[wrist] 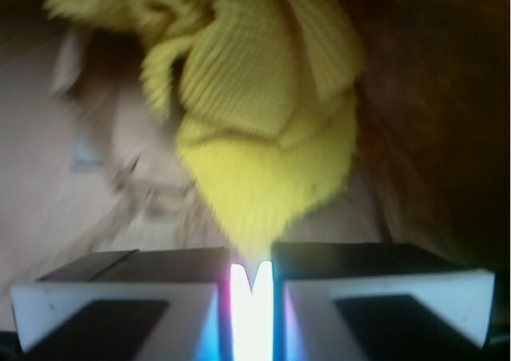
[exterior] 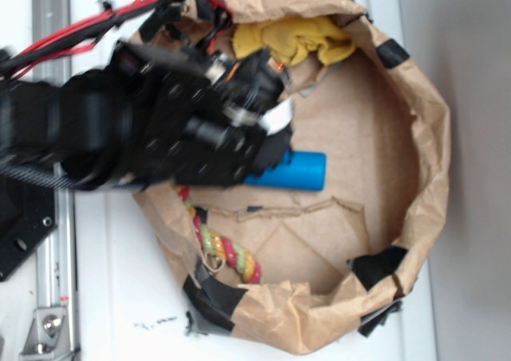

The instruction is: Grab the yellow cloth.

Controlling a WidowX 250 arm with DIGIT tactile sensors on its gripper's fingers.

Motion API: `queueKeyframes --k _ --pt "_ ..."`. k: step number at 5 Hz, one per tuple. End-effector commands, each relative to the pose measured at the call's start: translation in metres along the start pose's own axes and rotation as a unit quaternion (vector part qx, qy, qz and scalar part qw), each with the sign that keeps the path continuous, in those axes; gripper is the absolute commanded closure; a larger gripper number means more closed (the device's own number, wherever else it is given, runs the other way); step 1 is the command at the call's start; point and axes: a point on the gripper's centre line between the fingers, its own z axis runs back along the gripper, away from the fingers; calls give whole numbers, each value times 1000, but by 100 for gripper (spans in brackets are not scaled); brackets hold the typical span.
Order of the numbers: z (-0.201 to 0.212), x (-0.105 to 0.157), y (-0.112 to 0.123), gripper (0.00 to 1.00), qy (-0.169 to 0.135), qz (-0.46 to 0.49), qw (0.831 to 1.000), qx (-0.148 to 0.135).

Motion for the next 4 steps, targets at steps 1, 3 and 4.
queueKeyframes --k 1,3,4 --pt "29 9 6 100 -24 -4 999 -36" --pt "-9 20 25 0 -9 18 1000 14" --pt "-22 28 25 0 -8 26 999 36"
